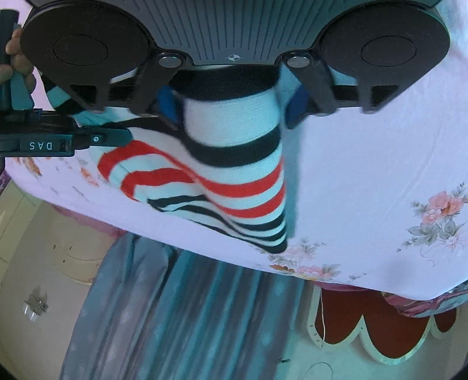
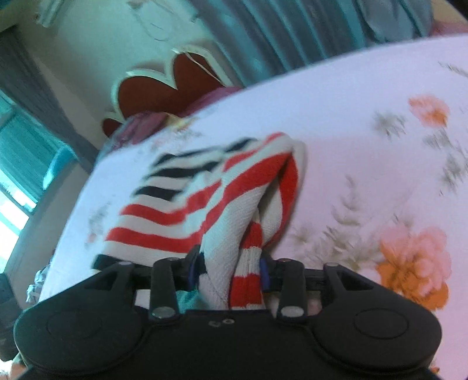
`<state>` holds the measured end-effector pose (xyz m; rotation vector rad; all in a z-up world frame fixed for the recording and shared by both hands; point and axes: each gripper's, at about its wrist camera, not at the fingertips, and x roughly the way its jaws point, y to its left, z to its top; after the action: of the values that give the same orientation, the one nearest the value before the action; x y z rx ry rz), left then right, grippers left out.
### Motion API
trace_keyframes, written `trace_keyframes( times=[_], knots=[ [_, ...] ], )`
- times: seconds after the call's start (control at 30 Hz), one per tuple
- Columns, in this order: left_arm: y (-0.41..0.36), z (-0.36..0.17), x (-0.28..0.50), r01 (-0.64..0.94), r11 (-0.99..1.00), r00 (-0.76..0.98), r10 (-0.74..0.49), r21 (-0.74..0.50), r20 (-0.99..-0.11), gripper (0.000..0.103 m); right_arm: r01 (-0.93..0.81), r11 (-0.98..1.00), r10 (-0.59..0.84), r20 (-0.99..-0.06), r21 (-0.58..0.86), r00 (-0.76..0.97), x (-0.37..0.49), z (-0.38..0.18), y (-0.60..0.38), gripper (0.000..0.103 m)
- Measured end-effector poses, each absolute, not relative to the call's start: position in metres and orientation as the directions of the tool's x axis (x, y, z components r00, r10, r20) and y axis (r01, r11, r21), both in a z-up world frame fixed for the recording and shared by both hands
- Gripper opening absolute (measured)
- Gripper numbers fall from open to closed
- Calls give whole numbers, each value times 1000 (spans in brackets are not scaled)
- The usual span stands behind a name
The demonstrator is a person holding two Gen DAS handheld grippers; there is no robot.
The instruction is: Fold small clothes
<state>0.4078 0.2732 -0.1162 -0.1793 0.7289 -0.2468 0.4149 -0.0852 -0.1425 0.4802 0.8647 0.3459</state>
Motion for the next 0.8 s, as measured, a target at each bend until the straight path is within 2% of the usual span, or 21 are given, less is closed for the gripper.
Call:
trace_keyframes(
  times=[0.07,0.23,0.4,0.57,0.67,0.8],
  knots=[
    [272,-115,411,164,956,717,-285,-244,-636,83,-60,836,466,-649,545,601,416,-147,-95,48],
    [277,-101,402,165,965,732,-257,-201,-630,83,-50,881,393,-670,470,630,405,-133,-87,49],
    [286,-74,367,199,970,814,-241,-137,-528,83,-109,920,342,-637,376,691,380,-99,-66,19],
    [270,-68,364,280,953,808,-301,-118,-507,82,-223,924,374,-615,311,694,363,-82,-33,19],
    [257,-78,363,322,942,780,-322,-97,-537,82,-225,941,338,-666,253,665,361,-97,-23,18],
    [252,-96,365,303,953,766,-256,-20,-590,82,-200,955,295,-695,217,655,355,-118,-32,14]
  ],
)
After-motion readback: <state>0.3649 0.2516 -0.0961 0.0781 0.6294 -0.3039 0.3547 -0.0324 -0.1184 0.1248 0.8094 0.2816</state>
